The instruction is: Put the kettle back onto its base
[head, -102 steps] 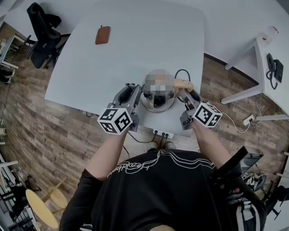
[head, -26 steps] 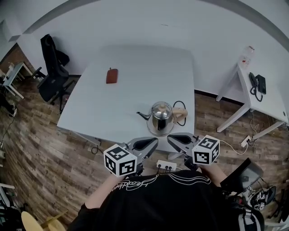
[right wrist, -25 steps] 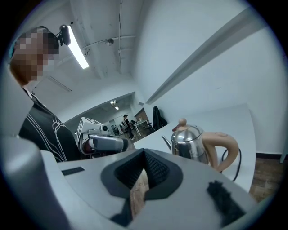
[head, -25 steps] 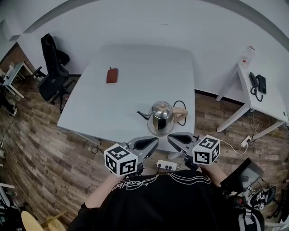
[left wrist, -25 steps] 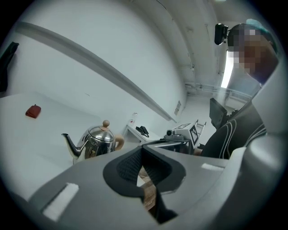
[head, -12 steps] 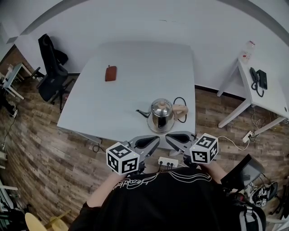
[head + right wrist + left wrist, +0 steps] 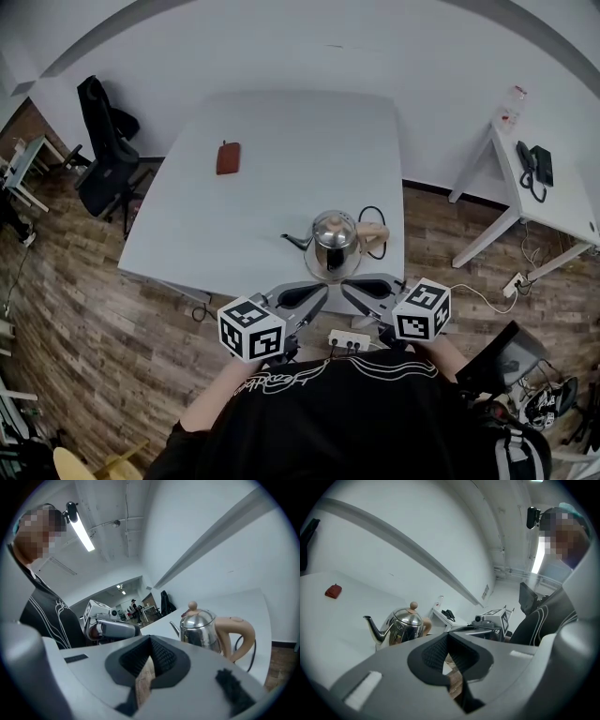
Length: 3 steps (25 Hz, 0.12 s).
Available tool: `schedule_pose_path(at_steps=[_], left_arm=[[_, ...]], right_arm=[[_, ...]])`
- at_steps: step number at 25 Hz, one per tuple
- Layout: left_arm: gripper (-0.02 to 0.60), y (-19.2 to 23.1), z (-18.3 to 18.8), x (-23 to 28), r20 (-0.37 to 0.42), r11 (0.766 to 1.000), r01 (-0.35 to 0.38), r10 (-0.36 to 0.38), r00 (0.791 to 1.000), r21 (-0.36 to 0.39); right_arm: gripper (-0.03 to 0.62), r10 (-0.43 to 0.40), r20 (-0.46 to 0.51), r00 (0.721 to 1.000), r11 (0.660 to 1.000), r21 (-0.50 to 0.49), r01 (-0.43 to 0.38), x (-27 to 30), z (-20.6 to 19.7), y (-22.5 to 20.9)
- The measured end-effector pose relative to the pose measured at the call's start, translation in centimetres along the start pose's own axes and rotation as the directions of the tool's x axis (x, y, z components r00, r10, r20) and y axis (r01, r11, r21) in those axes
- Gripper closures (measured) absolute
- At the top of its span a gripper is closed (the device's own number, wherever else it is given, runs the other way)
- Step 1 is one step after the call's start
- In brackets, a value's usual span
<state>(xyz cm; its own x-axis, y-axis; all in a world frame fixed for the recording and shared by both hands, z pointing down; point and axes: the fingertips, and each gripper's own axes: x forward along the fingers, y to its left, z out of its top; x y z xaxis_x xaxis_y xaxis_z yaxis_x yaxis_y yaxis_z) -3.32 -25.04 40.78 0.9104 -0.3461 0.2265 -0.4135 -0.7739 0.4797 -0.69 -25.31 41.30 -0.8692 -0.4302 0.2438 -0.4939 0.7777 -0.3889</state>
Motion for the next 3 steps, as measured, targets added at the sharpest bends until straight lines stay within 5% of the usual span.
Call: schedule_pose_path(at_steps=[3], left_arm=[[0.575,0.09,0.28,0.09,0.008,1.000,0.009,-0.009,1.000,-0.006]], right_arm=[[0.589,-0.004,-0.001,1.000,1.000,0.005,0.004,0.12,0.15,-0.28]])
